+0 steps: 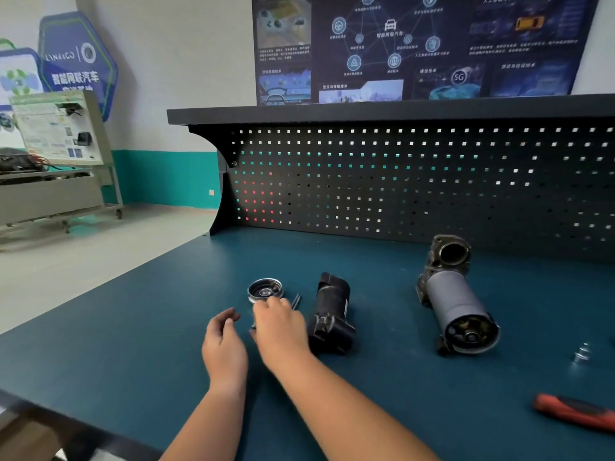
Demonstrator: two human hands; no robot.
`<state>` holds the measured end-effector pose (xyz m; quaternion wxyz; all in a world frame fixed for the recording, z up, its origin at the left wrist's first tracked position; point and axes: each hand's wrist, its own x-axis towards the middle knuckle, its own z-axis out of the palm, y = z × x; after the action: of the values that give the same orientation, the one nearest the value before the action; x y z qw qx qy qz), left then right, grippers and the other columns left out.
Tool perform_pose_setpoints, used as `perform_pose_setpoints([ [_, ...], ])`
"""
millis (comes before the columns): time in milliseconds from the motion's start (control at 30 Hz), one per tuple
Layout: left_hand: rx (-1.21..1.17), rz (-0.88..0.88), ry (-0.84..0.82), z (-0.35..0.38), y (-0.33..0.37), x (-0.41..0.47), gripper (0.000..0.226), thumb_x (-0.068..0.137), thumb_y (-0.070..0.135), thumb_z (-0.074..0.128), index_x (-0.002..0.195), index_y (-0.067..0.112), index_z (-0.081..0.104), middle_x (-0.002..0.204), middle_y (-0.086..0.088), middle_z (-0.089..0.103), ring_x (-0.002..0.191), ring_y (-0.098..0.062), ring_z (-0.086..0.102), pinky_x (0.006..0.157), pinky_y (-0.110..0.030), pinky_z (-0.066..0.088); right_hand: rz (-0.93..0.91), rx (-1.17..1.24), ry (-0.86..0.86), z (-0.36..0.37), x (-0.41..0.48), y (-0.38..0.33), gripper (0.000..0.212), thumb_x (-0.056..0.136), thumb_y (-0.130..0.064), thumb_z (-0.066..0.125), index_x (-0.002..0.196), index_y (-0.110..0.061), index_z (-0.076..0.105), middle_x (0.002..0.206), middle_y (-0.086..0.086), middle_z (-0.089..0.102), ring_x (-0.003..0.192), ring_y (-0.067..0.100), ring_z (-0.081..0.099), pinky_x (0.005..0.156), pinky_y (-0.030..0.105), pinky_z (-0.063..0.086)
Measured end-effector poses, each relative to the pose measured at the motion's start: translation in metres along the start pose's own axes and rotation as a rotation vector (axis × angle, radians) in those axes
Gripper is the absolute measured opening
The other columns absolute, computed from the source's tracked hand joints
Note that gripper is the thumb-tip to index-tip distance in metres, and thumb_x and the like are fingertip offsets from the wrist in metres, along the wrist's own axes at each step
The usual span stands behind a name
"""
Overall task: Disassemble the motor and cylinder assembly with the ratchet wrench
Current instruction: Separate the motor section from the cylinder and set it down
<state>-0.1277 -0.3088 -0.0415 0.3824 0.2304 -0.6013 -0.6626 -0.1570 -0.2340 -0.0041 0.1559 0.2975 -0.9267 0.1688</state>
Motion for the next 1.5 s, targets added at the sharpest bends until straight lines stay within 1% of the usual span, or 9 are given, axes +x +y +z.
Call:
perform_pose_setpoints([
  [300,0.258,0.046,-0.163,0.005,0.000,0.002,0.037,0.100,0.030,0.040,0.070,0.020,0.060,0.073,0.005,0.061,0.071,-0.010,0.053,0.061,-0.024,0.039,0.177,0.046,-0.014,0.040,0.013,-0.004,0.035,0.101,-0.018,0.031,0.119,-0.002,0.056,0.126,0.015,0.046,0.121,0.032,0.037,0.091,0.043,0.037],
  [600,0.266,0.093,-0.214,0.010,-0.001,-0.002,0.039,0.101,0.034,0.039,0.088,0.012,0.068,0.083,0.002,0.066,0.086,-0.020,0.058,0.075,-0.031,0.037,0.084,0.085,-0.029,0.006,-0.023,0.006,0.036,0.098,-0.012,0.039,0.132,-0.004,0.046,0.133,0.013,0.040,0.125,0.029,0.032,0.102,0.040,0.035],
  [700,0.208,0.253,-0.236,0.008,0.006,-0.012,0.030,0.102,0.020,0.039,0.103,0.011,0.067,0.100,-0.002,0.065,0.088,-0.010,0.056,0.083,-0.027,0.041,-0.051,0.203,0.090,-0.026,-0.056,0.021,0.052,0.092,-0.017,0.050,0.141,-0.011,0.036,0.141,0.007,0.036,0.129,0.023,0.027,0.111,0.031,0.023],
  [833,0.170,0.641,-0.314,0.002,0.019,-0.032,0.023,0.089,0.027,0.043,0.104,0.020,0.059,0.108,0.002,0.059,0.103,0.002,0.052,0.093,-0.008,0.035,-0.155,0.275,0.195,-0.071,-0.119,0.078,0.042,0.087,-0.027,0.053,0.128,-0.018,0.051,0.134,-0.003,0.040,0.126,0.008,0.028,0.106,0.011,0.013],
  [967,0.200,0.871,-0.621,0.023,0.032,-0.077,0.018,0.082,0.025,0.048,0.096,0.020,0.057,0.104,-0.002,0.058,0.104,-0.005,0.053,0.093,-0.013,0.038,0.071,0.189,0.332,-0.104,-0.162,0.164,0.036,0.081,-0.016,0.064,0.117,-0.015,0.059,0.125,-0.005,0.042,0.117,0.008,0.034,0.106,0.024,0.026],
  [1067,0.246,0.784,-0.832,0.065,0.032,-0.121,0.017,0.082,0.022,0.055,0.099,0.023,0.059,0.112,0.007,0.054,0.109,0.001,0.050,0.094,-0.015,0.038,0.304,0.143,0.463,-0.121,-0.171,0.210,0.044,0.078,-0.003,0.069,0.120,-0.005,0.057,0.129,0.010,0.047,0.121,0.026,0.040,0.104,0.026,0.025],
  [1233,0.278,0.257,-0.808,0.164,0.029,-0.184,0.065,0.080,0.032,0.071,0.136,0.022,0.039,0.127,0.015,0.038,0.118,0.001,0.037,0.096,-0.017,0.030,0.580,0.282,0.696,-0.133,-0.187,0.256,0.035,0.080,0.004,0.066,0.114,-0.002,0.063,0.125,0.016,0.054,0.121,0.032,0.046,0.101,0.025,0.026],
  [1333,0.345,0.153,-0.708,0.216,0.026,-0.203,0.085,0.073,0.047,0.073,0.141,0.018,0.031,0.137,0.003,0.036,0.126,-0.014,0.039,0.098,-0.028,0.038,0.737,0.358,0.616,-0.134,-0.199,0.276,0.019,0.084,-0.004,0.063,0.101,-0.010,0.067,0.118,0.008,0.058,0.119,0.026,0.049,0.098,0.029,0.033],
  [1500,0.364,0.108,-0.504,0.247,0.016,-0.202,0.074,0.073,0.048,0.072,0.135,0.021,0.040,0.135,-0.001,0.043,0.116,-0.019,0.048,0.088,-0.028,0.042,0.846,0.221,0.433,-0.130,-0.194,0.277,0.014,0.088,-0.022,0.059,0.100,-0.023,0.065,0.113,-0.004,0.061,0.114,0.017,0.050,0.074,0.027,0.036],
])
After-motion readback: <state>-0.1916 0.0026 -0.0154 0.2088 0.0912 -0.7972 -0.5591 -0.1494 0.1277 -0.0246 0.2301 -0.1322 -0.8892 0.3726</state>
